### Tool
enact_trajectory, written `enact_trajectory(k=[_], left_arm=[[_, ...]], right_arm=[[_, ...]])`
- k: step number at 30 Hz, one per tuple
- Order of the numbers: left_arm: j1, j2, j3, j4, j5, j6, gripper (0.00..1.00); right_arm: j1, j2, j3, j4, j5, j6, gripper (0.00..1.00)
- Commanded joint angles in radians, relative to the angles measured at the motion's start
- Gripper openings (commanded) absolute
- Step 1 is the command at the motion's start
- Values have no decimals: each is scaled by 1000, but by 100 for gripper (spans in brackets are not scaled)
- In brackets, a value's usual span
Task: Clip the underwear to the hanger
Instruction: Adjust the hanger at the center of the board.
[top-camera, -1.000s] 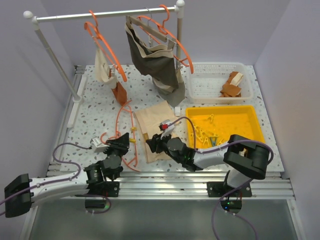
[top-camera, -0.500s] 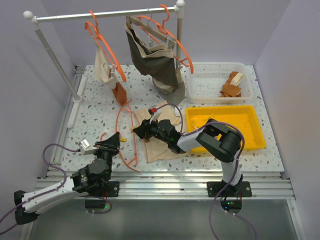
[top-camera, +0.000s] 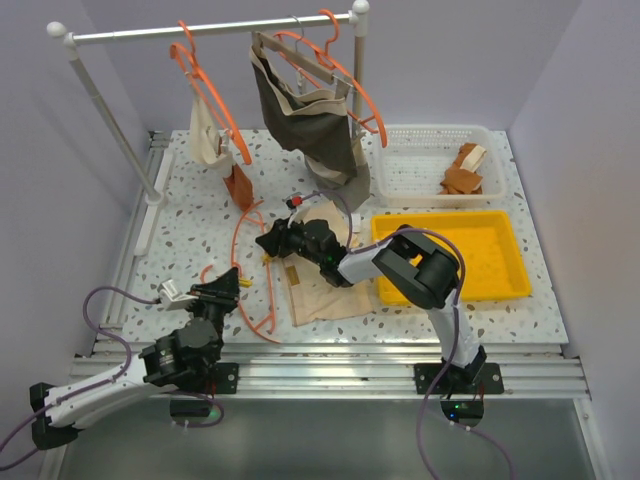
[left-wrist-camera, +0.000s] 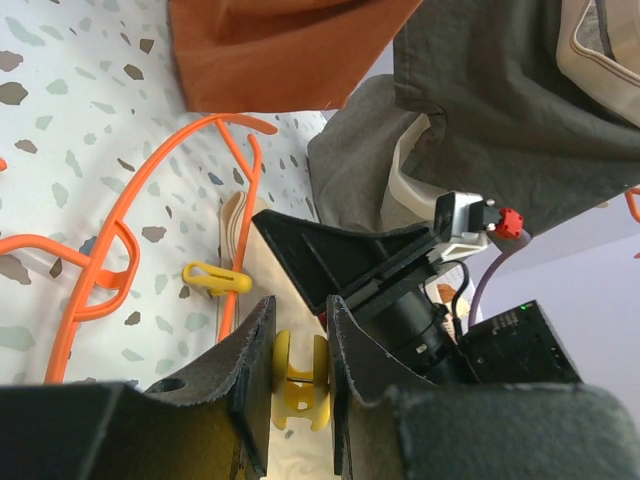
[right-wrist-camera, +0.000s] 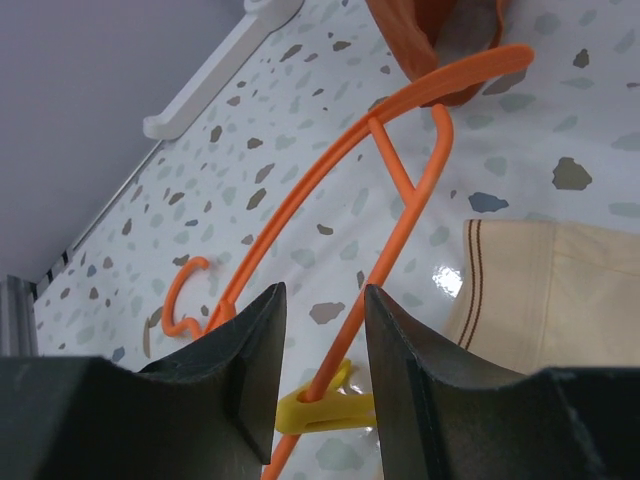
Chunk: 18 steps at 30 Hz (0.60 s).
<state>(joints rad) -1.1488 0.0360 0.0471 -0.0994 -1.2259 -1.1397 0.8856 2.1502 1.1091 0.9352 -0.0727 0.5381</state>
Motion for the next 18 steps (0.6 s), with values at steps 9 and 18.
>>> enact_trajectory(k=[9,18], left_arm=[[-6,-59,-128,-22,-23,43,0],[-5,-56,-125,-14,-12,52,0]], right_arm=[[-7,34,49,-41,7,-35,40],[-8,85,98,-76,17,-24,25]])
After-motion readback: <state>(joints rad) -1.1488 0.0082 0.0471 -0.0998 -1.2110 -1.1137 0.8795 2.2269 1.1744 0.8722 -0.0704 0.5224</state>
